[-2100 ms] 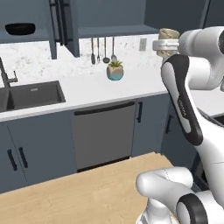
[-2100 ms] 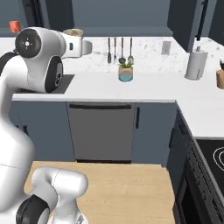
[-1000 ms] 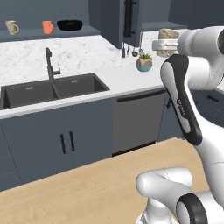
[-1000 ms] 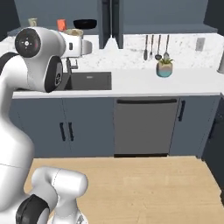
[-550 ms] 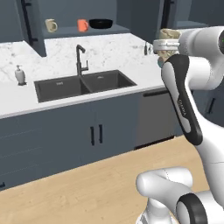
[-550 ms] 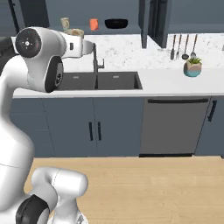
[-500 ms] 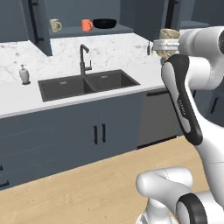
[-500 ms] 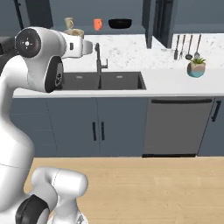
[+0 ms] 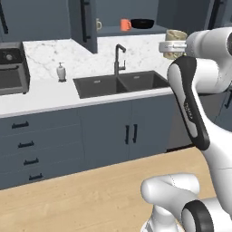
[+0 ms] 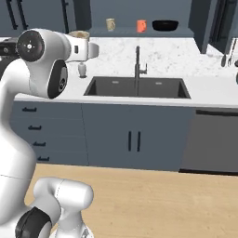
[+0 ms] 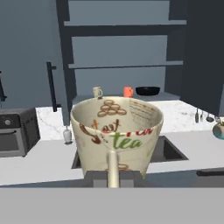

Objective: Gather all objects into one cabinet and sort the glasses and bowls to opposite sides.

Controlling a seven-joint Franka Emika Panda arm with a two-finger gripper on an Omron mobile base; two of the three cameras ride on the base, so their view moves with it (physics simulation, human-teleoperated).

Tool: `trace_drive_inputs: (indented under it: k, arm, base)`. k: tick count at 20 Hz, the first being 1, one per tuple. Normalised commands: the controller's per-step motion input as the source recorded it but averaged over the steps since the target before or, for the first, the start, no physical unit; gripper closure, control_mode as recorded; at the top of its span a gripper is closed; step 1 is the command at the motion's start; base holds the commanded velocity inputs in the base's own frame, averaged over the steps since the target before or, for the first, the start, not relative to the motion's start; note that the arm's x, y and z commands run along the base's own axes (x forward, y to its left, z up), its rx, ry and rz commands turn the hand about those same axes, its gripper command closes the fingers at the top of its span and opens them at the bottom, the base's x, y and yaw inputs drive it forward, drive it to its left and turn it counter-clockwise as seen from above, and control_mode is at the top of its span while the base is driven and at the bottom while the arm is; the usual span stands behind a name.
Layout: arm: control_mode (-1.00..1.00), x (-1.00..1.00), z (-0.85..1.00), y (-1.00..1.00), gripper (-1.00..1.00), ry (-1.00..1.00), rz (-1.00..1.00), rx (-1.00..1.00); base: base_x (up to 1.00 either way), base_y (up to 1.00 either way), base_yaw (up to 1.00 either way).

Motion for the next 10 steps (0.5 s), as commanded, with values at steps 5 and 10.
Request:
trace_drive_inputs:
  k: [5,10]
  arm:
    - [1.00,0.00,0.00,0.00,1.00,0.00,0.00,0.00]
    - [1.00,0.00,0.00,0.00,1.00,0.00,0.00,0.00]
  base:
    - [-0.09,0.39,0.16]
    - [0.30,0.10,0.10]
